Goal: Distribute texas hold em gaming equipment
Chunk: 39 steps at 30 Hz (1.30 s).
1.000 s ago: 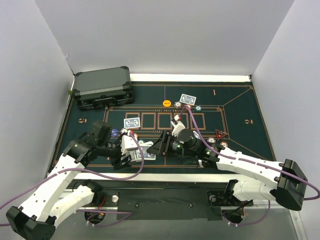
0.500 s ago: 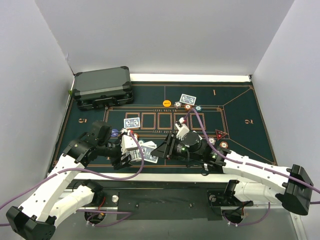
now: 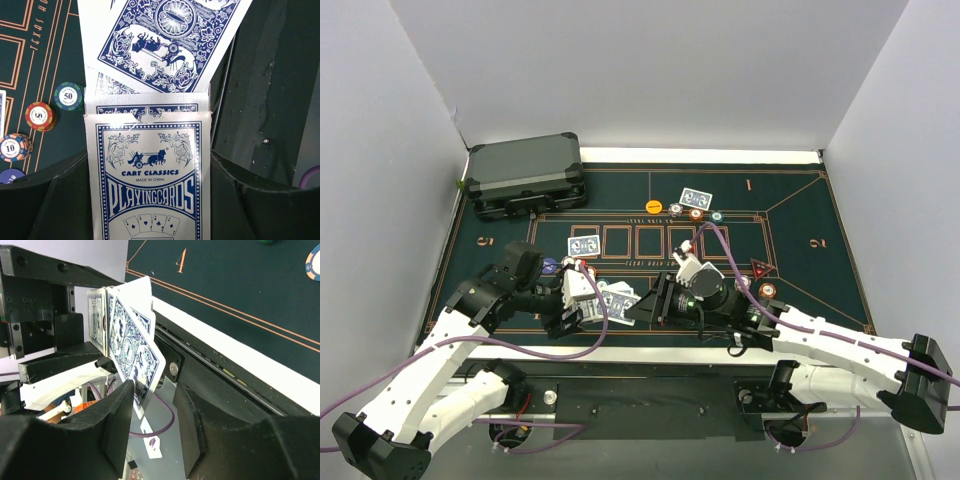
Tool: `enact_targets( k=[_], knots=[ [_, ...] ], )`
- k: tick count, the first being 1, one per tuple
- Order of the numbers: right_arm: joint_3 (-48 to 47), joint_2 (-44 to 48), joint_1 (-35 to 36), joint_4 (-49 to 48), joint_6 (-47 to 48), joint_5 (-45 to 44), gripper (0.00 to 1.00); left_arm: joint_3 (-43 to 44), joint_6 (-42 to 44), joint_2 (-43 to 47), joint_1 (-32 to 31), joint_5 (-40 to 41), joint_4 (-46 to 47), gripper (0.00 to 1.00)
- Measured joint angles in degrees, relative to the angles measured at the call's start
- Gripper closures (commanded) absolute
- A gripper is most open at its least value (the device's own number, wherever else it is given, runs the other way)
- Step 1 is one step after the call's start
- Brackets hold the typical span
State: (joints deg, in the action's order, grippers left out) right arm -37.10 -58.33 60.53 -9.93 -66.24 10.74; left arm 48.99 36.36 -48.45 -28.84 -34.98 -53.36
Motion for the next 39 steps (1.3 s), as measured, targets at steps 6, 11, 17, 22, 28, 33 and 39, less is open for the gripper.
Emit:
enact_targets(
  k=[6, 11, 17, 22, 28, 33, 39],
  knots=[
    [0.0, 0.0, 1.38, 0.31, -0.31, -0.02, 0.75, 0.0, -0.15, 0.0, 0.0, 0.0, 0.0, 1.0],
    [0.0, 0.15, 1.44, 0.31, -0.81, -0.44, 0.9, 0.02, -0.15, 0.0, 0.0, 0.02, -0.02, 1.0],
    [0.0, 1.27, 1.44, 0.35, -1.22, -0.57, 0.93, 0.0, -0.15, 0.02, 0.0, 0.02, 0.0, 1.0],
    [0.0, 2.78, 1.44, 1.44, -1.25, -0.68, 0.94, 0.0, -0.15, 0.02, 0.0, 0.0, 0.0, 1.0],
    [0.0, 4.87, 1.44, 3.45, -1.18, -0.68, 0.94, 0.0, -0.17, 0.07, 0.0, 0.0, 0.02, 1.0],
    [0.0, 5.05, 1.44, 3.82, -1.03, -0.63, 0.93, 0.0, -0.2, 0.09, 0.0, -0.02, 0.04, 1.0],
    [-0.52, 3.04, 1.44, 3.96, -0.33, 1.14, 0.93, 0.0, -0.2, 0.15, 0.0, -0.02, 0.02, 1.0]
  ],
)
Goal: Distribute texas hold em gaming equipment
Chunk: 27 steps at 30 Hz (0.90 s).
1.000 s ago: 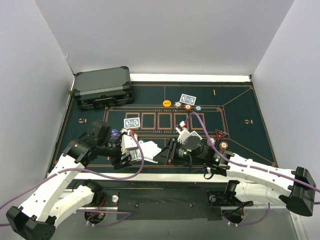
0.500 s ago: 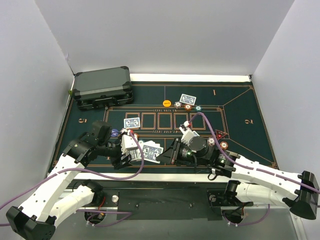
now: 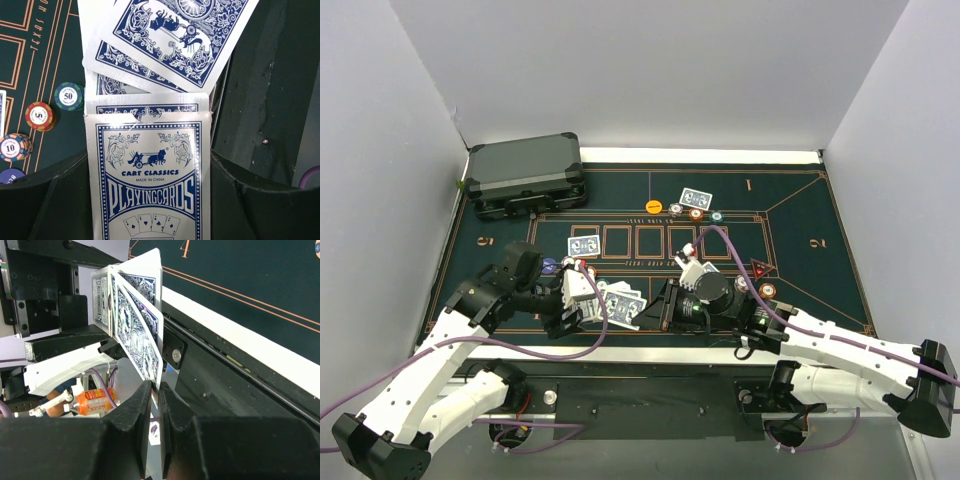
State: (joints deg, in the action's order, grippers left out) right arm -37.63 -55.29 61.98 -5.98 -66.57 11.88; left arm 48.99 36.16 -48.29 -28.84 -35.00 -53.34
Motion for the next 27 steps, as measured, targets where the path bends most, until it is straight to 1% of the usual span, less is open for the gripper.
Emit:
enact_targets(
  k=[7, 15, 27],
  knots=[
    [-0.66, -0.09, -0.92, 0.22, 1.03, 2.95, 0.93, 0.0, 0.0, 0.2, 0.0, -0.28, 0.0, 1.0],
    [-2.6, -0.39, -5.11, 0.37, 1.99, 7.93, 0.93, 0.0, 0.0, 0.44, 0.0, -0.5, 0.0, 1.0],
    [-4.39, -4.0, -6.47, -0.28, 2.14, 13.64, 0.86, 0.0, -0.02, 0.52, 0.0, -1.01, 0.0, 1.0]
  ],
)
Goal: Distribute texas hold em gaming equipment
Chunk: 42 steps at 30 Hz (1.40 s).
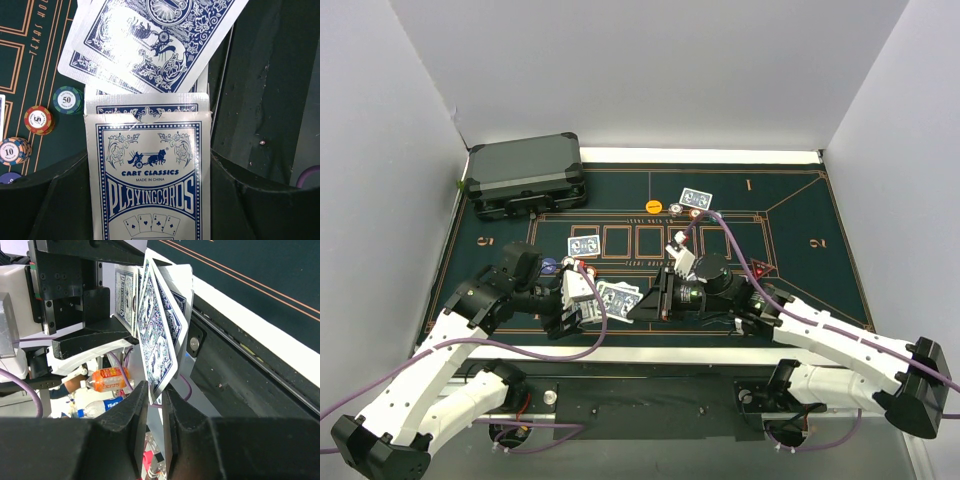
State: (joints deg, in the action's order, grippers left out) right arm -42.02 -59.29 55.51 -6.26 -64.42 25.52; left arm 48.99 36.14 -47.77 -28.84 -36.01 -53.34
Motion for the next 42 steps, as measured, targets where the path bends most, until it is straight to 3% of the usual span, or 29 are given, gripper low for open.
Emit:
enact_targets(
  k=[6, 8, 12, 20, 29, 42],
  knots=[
    [-0.96, -0.5, 0.02, 0.15, 0.46, 1.4, 0.85, 0.0, 0.0, 0.0, 0.0, -0.22, 0.0, 1.0],
    [-1.73, -0.61, 0.0, 0.52, 0.92, 1.77, 0.82, 0.02, 0.0, 0.0, 0.0, -0.26, -0.02, 1.0],
    [-2.91, -0.68, -0.04, 1.79, 1.92, 1.95, 0.63, 0.0, -0.13, 0.0, 0.0, -0.28, -0.02, 1.0],
    [-4.87, -1.68, -0.04, 8.33, 5.27, 1.64, 0.53, 0.0, -0.9, 0.35, 0.0, -0.35, 0.0, 1.0],
    [-6.51, -2.27, -0.04, 12.96, 7.61, 0.55, 0.49, 0.02, -2.03, 0.42, 0.0, -0.92, 0.04, 1.0],
    [-4.87, 0.98, -0.55, 11.78, 6.78, -5.92, 0.55, 0.02, -2.62, 0.42, 0.0, -1.36, 0.44, 1.0]
  ],
)
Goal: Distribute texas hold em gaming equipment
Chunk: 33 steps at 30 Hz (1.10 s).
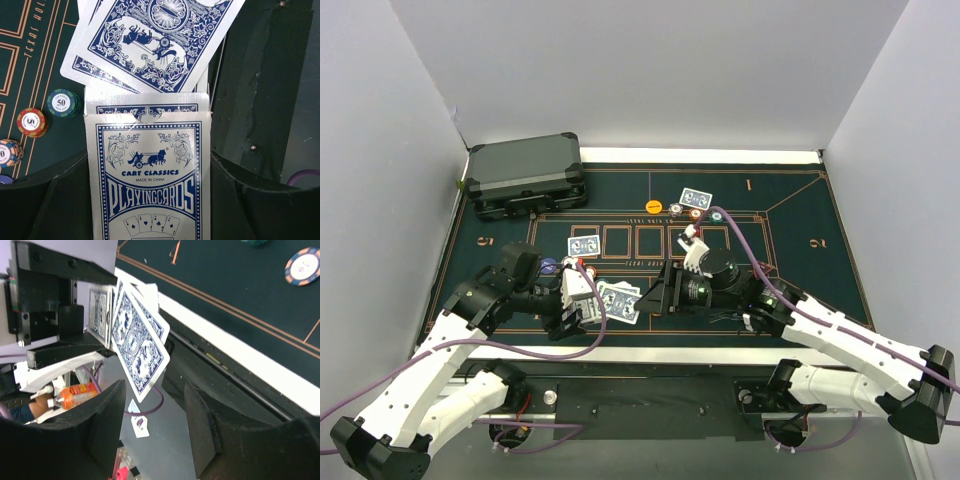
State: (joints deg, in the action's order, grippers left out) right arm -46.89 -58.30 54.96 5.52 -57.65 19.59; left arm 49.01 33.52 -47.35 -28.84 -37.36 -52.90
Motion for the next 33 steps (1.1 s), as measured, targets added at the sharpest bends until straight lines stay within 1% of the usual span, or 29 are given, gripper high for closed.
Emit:
enact_targets(
  k=[4, 12, 18, 33],
  knots=[
    [-0.04, 1.11, -1.16, 0.02, 0.72, -2.45, 0.6, 0.0, 0.04, 0.0, 0.0, 0.02, 0.0, 1.0],
    [-0.04, -1.29, -1.4, -0.81, 0.31, -3.74, 0.72, 0.0, 0.11, 0.0, 0.0, 0.02, 0.0, 1.0],
    [-0.02, -1.36, -1.4, -2.38, -0.79, -3.74, 0.85, 0.0, 0.22, 0.22, 0.0, 0.04, -0.02, 1.0],
    [3.02, -0.07, -0.26, -4.94, -2.99, -4.04, 0.9, 0.0, 0.31, 0.26, 0.0, 0.09, -0.02, 1.0]
  ],
)
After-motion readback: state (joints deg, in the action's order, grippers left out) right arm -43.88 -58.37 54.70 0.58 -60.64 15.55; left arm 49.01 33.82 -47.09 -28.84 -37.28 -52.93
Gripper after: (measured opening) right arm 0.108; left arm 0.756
